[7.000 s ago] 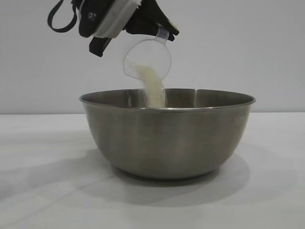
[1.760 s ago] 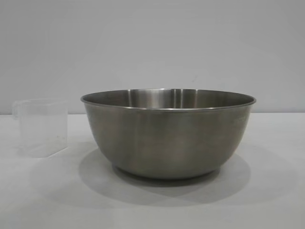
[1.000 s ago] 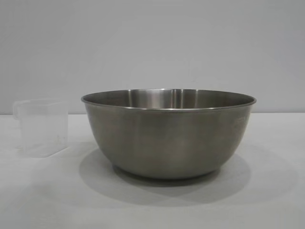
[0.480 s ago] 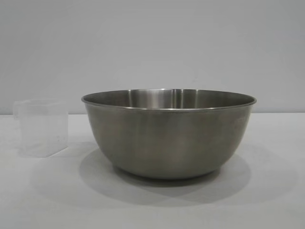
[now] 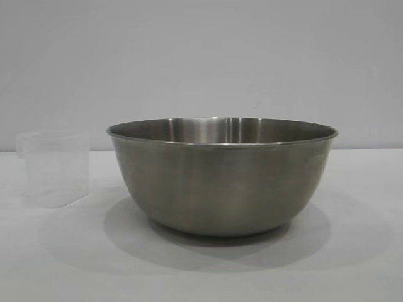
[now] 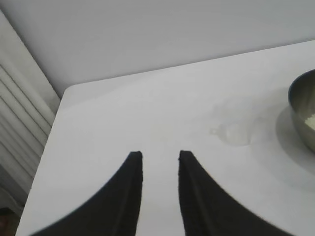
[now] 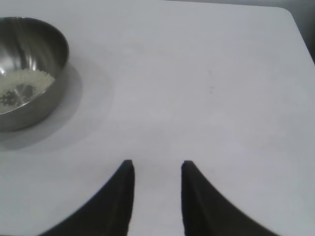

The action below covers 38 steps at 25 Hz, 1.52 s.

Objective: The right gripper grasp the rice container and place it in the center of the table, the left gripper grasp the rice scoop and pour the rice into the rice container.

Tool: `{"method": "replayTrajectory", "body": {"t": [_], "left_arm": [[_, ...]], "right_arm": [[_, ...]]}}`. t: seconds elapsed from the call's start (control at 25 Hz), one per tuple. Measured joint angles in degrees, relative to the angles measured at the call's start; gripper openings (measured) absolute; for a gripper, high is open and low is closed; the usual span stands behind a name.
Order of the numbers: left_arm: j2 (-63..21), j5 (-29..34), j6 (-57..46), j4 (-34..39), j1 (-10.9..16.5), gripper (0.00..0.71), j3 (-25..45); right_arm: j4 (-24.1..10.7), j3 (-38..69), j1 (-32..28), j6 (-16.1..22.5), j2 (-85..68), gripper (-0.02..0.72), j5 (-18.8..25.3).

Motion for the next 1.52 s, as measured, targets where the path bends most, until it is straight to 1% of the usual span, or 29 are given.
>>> {"method": "replayTrajectory", "body": {"t": [0.24, 0.32, 0.36, 0.48, 0.6, 1.28, 1.52], "left_arm": [[0.00, 1.12, -2.66, 0.29, 0.00, 0.141, 6.85], [0.00, 1.12, -2.84, 0.51, 0.00, 0.141, 8.04], [0.00, 1.12, -2.84, 0.64, -0.09, 0.141, 8.13], [0.00, 1.12, -2.94, 1.26, -1.73, 0.141, 8.13], [0.00, 1.02, -3.08, 1.49, -2.58, 0.141, 8.13], [0.00, 1.02, -3.08, 1.49, -2.67, 0.141, 8.13], [0.00, 1.02, -3.08, 1.49, -2.67, 0.141, 8.13]], "right_arm": [[0.00, 0.00, 0.00, 0.00, 0.00, 0.231, 0.00], [0.00, 0.00, 0.00, 0.00, 0.00, 0.231, 0.00], [0.00, 0.00, 0.00, 0.00, 0.00, 0.231, 0.00], [0.00, 0.00, 0.00, 0.00, 0.00, 0.231, 0.00], [0.00, 0.00, 0.00, 0.00, 0.00, 0.231, 0.00], [0.00, 0.00, 0.00, 0.00, -0.09, 0.231, 0.00], [0.00, 0.00, 0.00, 0.00, -3.82, 0.231, 0.13]]}}
